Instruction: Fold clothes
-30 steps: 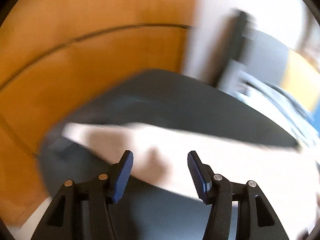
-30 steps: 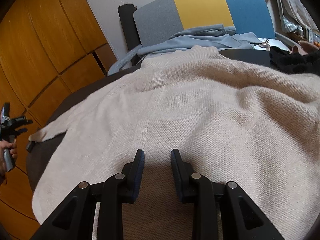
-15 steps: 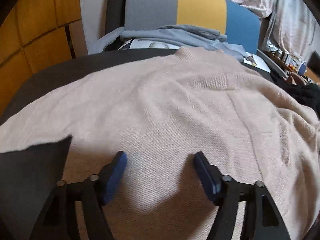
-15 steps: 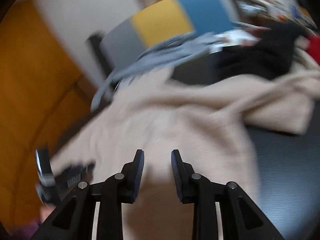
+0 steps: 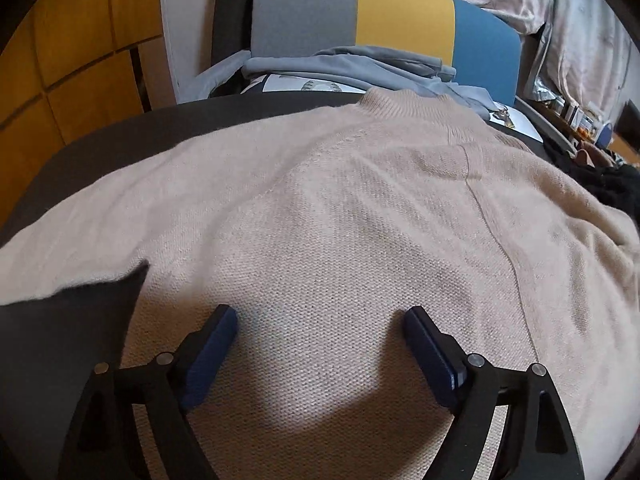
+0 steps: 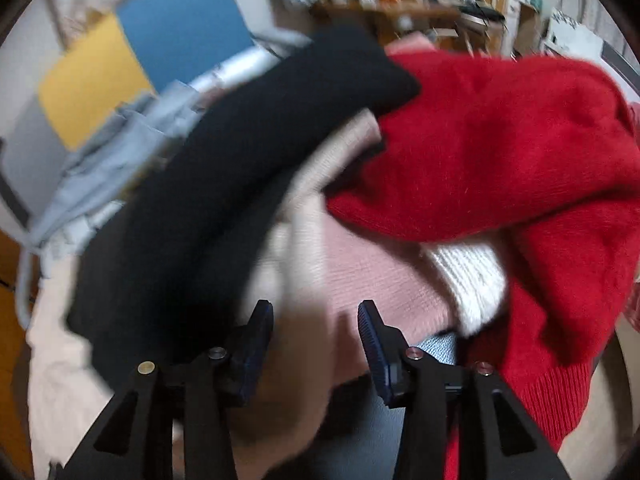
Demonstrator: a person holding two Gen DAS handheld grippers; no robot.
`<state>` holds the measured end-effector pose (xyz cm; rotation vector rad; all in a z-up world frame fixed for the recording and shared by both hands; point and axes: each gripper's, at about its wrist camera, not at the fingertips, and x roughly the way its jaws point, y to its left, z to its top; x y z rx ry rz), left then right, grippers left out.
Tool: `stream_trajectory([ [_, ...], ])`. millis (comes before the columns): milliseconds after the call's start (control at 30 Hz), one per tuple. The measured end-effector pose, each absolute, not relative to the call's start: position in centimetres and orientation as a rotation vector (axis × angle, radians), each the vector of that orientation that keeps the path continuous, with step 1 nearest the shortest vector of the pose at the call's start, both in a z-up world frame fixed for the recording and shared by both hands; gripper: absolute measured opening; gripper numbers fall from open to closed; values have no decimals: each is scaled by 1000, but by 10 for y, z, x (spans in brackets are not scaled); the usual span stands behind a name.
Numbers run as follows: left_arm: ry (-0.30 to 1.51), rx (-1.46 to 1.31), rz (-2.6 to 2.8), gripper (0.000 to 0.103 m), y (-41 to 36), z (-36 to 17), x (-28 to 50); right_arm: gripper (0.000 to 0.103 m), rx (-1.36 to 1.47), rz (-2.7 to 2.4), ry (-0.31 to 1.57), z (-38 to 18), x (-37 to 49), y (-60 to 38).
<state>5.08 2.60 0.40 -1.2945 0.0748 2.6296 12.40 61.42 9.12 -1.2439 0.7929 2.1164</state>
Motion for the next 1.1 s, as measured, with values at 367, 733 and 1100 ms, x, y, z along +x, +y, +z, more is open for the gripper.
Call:
stream_trajectory([
  [367,77,-1298,2627,93,26,2,48,1,-865,2275,1050,94,272,574],
  [733,87,-1302,2628,94,23,3,48,33,-990,2362,720,119,198,589],
  [1100,72,-1309,2630,98,25,2,49,31,-1175,2255,836,71,105,629],
])
